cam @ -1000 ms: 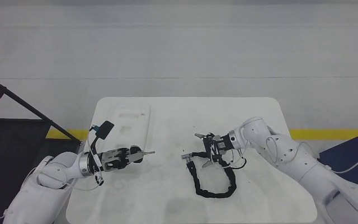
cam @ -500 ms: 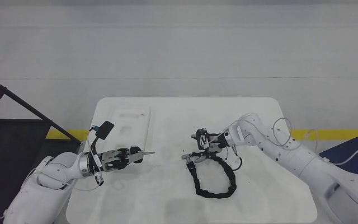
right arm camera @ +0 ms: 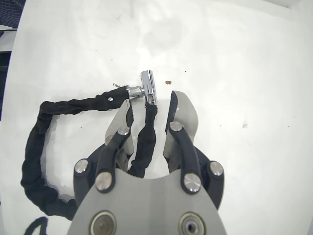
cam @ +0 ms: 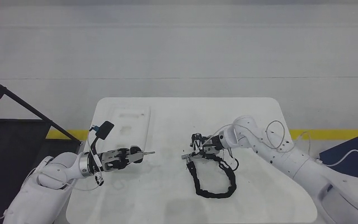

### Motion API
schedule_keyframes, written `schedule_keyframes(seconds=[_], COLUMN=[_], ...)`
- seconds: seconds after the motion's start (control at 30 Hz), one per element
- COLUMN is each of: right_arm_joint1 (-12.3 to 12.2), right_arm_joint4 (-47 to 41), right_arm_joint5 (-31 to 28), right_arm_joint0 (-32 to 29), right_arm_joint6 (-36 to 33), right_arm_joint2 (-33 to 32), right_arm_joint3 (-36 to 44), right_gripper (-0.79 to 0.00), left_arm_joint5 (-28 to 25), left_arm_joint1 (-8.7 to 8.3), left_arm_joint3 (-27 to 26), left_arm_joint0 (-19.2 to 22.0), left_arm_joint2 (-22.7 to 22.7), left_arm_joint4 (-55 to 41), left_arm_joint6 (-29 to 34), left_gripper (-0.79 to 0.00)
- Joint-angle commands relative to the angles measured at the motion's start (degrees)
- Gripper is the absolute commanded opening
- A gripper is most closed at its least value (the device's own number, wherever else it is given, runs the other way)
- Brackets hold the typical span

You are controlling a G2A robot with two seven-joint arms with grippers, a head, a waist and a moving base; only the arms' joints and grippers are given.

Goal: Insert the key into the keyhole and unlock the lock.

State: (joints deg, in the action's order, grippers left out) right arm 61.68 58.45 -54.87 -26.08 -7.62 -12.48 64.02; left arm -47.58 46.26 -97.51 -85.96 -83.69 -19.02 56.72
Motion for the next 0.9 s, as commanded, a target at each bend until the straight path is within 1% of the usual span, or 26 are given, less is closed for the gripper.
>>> schedule_keyframes(seconds=[0.0,0.17,0.47,0.6,0.87], right_arm_joint1=[0.2,0.8,1.7,2.1,2.6], right_arm_joint4=[0.4,1.5,5.6,7.6,9.6], right_arm_joint5=[-0.3,-0.7,1.4,2.5,2.5], right_arm_joint0=[-0.3,-1.0,-2.1,-2.7,-3.8], right_arm_joint6=[0.1,-0.2,-0.9,-1.4,-1.8], right_arm_joint2=[-0.3,-1.1,-2.5,-2.9,-4.0], right_arm_joint3=[-0.6,-1.5,-2.1,-2.1,-2.5], right_gripper=[-0.449,-0.453,-0.443,-0.462,-0.483], left_arm_joint5=[0.0,0.0,0.0,0.0,0.0], left_arm_joint1=[0.0,0.0,0.0,0.0,0.0], left_arm_joint3=[0.0,0.0,0.0,0.0,0.0], left_arm_joint0=[0.0,0.0,0.0,0.0,0.0], left_arm_joint2=[0.0,0.0,0.0,0.0,0.0], left_arm_joint4=[0.0,0.0,0.0,0.0,0.0], left_arm_joint6=[0.0,0.0,0.0,0.0,0.0], left_gripper=[-0.785,-0.785,-0.785,-0.785,-0.785])
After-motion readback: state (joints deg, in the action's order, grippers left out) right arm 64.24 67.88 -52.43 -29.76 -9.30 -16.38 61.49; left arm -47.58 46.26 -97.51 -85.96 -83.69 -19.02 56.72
